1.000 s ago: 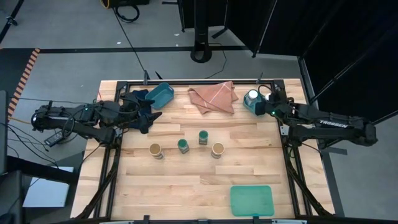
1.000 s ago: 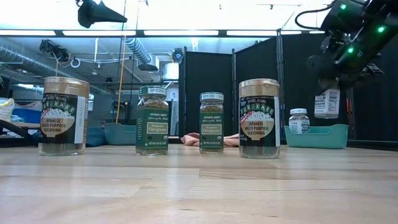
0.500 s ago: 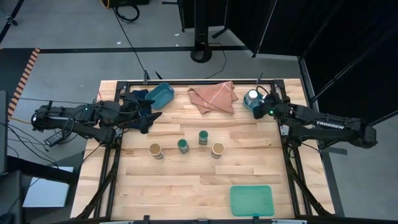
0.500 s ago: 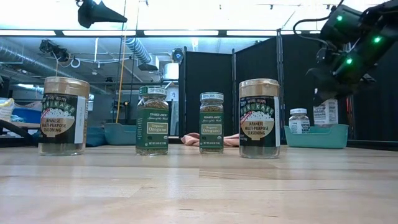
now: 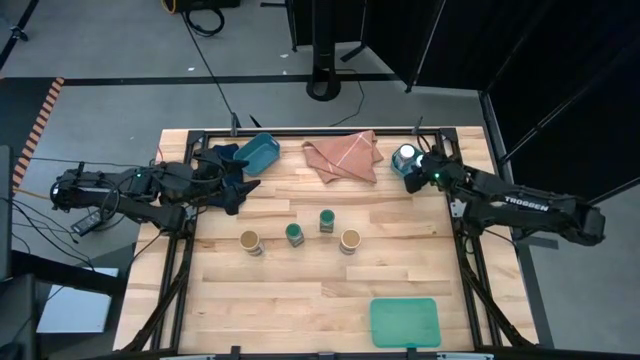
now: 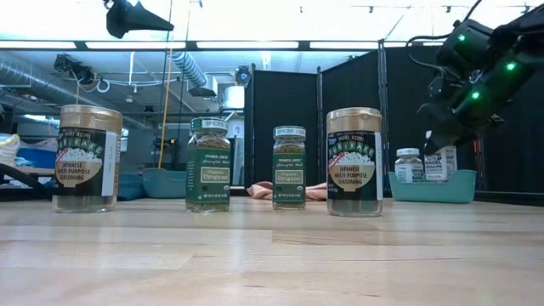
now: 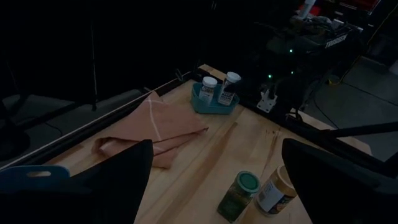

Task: Sort spices by type
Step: Put the white seasoning bottle into the green bin

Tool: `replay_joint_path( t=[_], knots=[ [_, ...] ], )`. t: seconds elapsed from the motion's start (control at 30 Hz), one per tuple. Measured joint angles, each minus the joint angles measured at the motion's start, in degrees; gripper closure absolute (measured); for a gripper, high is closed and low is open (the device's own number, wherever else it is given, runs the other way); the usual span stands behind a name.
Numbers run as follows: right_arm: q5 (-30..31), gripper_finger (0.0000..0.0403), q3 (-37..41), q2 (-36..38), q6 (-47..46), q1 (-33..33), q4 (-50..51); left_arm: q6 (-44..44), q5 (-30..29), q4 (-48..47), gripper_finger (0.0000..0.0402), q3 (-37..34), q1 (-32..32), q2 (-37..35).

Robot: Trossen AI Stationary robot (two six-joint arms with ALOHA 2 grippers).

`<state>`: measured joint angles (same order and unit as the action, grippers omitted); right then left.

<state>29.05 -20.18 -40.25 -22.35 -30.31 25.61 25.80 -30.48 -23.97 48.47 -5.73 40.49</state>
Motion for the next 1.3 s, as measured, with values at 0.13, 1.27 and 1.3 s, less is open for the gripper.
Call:
replay_joint_path(
  t=[0.13,1.27,1.3],
  knots=[
    [-3.6,0.0202,0.0,0.0,3.5,-2.3,-0.6,0.0,0.0,0.0,0.0039,0.0,0.0,0.0],
    [-9.3,0.0202,0.1,-2.9,5.4,-10.4,-4.0,0.0,0.0,-1.3,0.0039,0.0,0.0,0.0],
    [-9.3,0.0202,0.1,-3.5,5.4,-10.4,-4.4,0.0,0.0,-1.2,0.0039,0.0,0.0,0.0]
  ],
)
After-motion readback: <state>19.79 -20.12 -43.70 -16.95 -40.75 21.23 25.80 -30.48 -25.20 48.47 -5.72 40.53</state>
